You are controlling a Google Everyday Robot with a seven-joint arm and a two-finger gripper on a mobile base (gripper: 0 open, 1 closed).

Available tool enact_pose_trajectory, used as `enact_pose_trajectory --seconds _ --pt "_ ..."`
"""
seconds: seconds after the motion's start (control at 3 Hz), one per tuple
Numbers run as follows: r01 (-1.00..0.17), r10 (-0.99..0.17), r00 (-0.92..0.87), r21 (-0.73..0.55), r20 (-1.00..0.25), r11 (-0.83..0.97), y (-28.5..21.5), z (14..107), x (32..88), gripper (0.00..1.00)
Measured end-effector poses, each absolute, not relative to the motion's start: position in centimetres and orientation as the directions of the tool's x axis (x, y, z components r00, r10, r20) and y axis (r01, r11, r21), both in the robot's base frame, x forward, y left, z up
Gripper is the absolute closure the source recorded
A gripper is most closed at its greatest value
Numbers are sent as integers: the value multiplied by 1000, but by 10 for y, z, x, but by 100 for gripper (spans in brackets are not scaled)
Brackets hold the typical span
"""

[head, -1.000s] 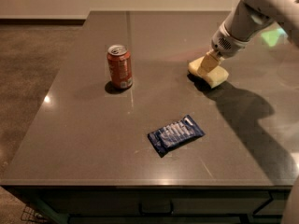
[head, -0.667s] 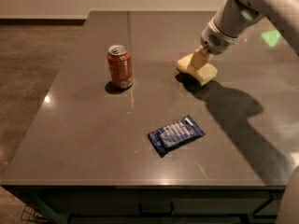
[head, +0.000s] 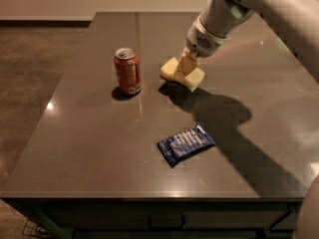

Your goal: Move sponge near coke can

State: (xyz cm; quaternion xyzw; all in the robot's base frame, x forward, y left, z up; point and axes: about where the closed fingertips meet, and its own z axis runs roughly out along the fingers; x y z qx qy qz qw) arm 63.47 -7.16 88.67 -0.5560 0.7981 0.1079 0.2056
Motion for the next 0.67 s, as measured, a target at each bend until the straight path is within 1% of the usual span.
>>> enact_pose_trajectory --seconds 0.33,0.67 --pt "-976 -882 -149 -75 -447 204 -42 883 630 100" --pt "-994 -904 -8 -98 -427 55 -22 876 633 100"
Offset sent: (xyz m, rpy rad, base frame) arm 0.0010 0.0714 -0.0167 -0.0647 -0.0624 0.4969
